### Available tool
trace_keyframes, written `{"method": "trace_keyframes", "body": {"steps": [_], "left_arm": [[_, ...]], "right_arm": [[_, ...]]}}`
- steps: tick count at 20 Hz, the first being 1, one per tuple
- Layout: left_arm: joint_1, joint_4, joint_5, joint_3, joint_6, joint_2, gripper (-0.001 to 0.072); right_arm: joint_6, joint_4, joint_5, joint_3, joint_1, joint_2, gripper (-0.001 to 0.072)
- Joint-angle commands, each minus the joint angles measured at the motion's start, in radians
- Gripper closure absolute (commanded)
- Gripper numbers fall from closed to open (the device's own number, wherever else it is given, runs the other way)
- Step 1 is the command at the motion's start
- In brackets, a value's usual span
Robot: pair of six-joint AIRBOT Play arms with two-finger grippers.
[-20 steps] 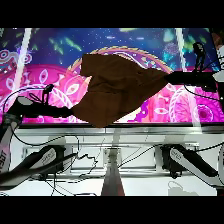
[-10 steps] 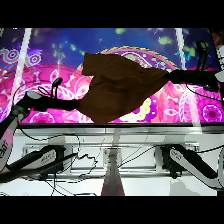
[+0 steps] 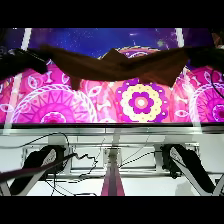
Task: Fold the clothes and pants, and hang the long-sleeved shirts on hangers.
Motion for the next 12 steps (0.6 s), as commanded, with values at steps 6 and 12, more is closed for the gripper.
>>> {"method": "trace_keyframes", "body": {"steps": [6, 12], "left_arm": [[0.026, 0.003, 0.459, 0.056, 0.000, 0.429, 0.0696], [0.026, 0.003, 0.524, 0.051, -0.089, 0.475, 0.0697]], "right_arm": [[0.030, 0.023, -0.003, 0.120, 0.000, 0.323, 0.0700], [0.038, 0.022, -0.150, 0.146, 0.000, 0.460, 0.0700]]}}
